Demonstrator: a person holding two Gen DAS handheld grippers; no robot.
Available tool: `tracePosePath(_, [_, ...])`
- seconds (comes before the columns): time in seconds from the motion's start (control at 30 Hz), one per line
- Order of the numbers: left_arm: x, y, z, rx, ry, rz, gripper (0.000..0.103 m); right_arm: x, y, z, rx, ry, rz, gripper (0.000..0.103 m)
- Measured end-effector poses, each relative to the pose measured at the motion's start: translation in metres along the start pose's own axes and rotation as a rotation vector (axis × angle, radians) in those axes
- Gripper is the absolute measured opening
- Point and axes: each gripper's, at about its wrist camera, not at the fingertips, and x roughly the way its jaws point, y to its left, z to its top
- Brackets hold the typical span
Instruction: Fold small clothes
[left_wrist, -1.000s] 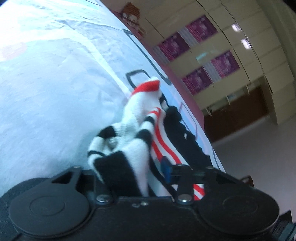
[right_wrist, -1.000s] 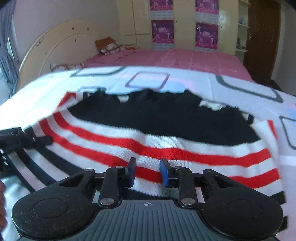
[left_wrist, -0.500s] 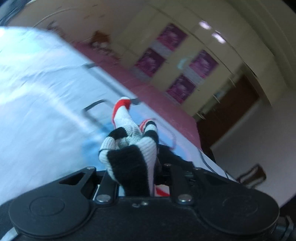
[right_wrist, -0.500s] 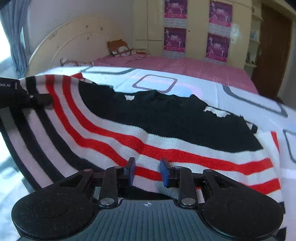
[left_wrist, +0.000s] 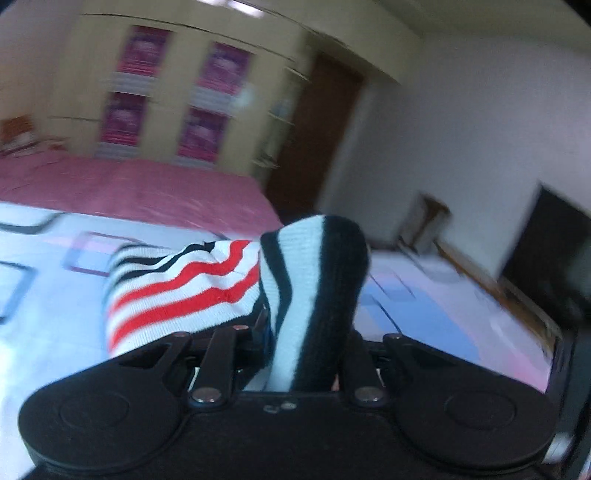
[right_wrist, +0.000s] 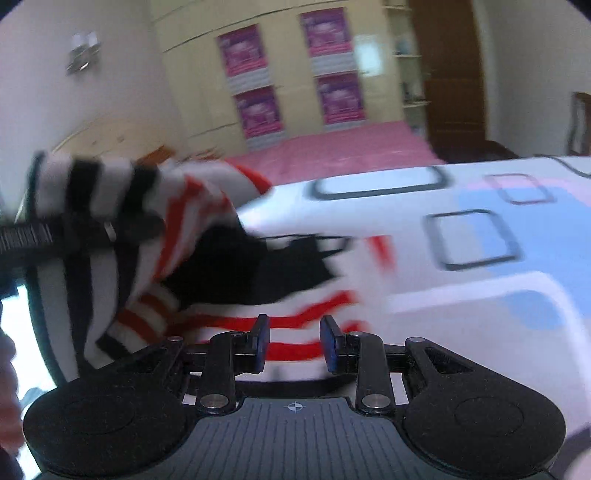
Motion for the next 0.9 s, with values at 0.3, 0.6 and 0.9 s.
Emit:
tracePosePath(0.3, [0.027,-0.060,-0.073,0.301,0.214,-0.030,0.068,-0.036,-0.046,0.012,0.130,-0.028,0.015,0.058])
tracePosePath(0.6, [-0.043,-0.035,-0.062,0.224,0.195,-0.102,0.072,-0.003,-0.029,0.004,0.201,0.147,0.199,0.055])
tracePosePath(0.9, [-0.058,0.031,-0.033,0.092,0.126,0.100,0.072,0.035,-0.035,-0.001,0.278,0.211,0.198,0.054])
